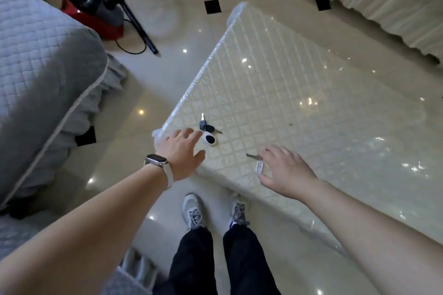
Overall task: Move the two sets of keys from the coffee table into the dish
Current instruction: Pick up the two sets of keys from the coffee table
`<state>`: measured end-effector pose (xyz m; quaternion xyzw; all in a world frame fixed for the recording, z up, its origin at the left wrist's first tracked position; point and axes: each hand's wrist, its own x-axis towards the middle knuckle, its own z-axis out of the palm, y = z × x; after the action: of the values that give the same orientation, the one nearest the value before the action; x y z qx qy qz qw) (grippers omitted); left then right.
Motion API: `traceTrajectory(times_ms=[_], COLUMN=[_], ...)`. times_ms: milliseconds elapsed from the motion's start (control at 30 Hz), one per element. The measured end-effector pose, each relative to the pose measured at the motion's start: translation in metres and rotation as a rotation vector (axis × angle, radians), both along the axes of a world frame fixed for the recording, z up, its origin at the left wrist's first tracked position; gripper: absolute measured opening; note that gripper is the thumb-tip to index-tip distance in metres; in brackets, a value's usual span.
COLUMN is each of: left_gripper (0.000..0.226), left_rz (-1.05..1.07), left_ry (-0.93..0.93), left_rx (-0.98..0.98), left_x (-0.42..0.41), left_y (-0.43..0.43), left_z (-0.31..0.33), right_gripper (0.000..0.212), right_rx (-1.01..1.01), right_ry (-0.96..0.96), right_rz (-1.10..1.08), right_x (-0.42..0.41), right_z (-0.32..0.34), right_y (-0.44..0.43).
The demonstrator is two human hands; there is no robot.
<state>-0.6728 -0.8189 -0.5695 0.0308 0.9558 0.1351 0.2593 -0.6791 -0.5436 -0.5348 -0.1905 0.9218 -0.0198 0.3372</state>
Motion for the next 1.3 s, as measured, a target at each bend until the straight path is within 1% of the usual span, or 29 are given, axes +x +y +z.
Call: traceTrajectory(times_ms=[167, 267, 400, 467, 567, 667, 800, 867, 1000, 1167, 1300], left_gripper=[0.053, 0.056, 0.062, 0.063, 0.067, 0.058, 0.049, 0.044, 0.036, 0.028, 0.026], left_rz=[0.072, 0.11, 0.175, 0.143, 0.025, -0.006, 0.052, 0.104, 0.207, 0.222, 0.282], left_ry=[-0.068, -0.089, -0.054, -0.018, 0.01, 0.029, 0.037, 0.03, 0.036, 0.053, 0.069], left_rx=[0.017, 0.007, 0.031, 0.004, -0.087, -0.069, -0.032, -0.009, 0.064, 0.088, 0.102], left_x=[-0.012, -0.018, -0.033, -0.043, -0.053, -0.057, -0.058, -0.059, -0.056, -0.047, -0.045], left_y=[0.02, 0.028, 0.033, 0.034, 0.031, 0.027, 0.031, 0.036, 0.042, 0.049, 0.055], left_z=[-0.08, -0.12, -0.156, -0.167, -0.179, -0.182, -0.18, -0.18, -0.182, -0.183, -0.183], right_gripper=[0.062, 0.067, 0.077, 0.076, 0.066, 0.055, 0.037, 0.031, 0.028, 0.023, 0.018], right_rx=[0.057, 0.058, 0.051, 0.031, -0.017, -0.062, -0.087, -0.086, -0.088, -0.105, -0.116], right_ry=[-0.092, -0.126, -0.15, -0.112, -0.054, -0.025, -0.059, -0.079, -0.103, -0.068, -0.044], right_rz=[0.029, 0.039, 0.044, 0.042, 0.03, 0.019, -0.014, -0.028, -0.051, -0.092, -0.141], right_x=[-0.001, 0.001, 0.001, -0.002, -0.006, -0.01, -0.011, -0.009, -0.005, 0.002, 0.009], right_z=[-0.09, -0.135, -0.179, -0.194, -0.207, -0.213, -0.216, -0.218, -0.22, -0.22, -0.222], right_y=[0.027, 0.038, 0.047, 0.05, 0.051, 0.051, 0.049, 0.049, 0.053, 0.055, 0.055])
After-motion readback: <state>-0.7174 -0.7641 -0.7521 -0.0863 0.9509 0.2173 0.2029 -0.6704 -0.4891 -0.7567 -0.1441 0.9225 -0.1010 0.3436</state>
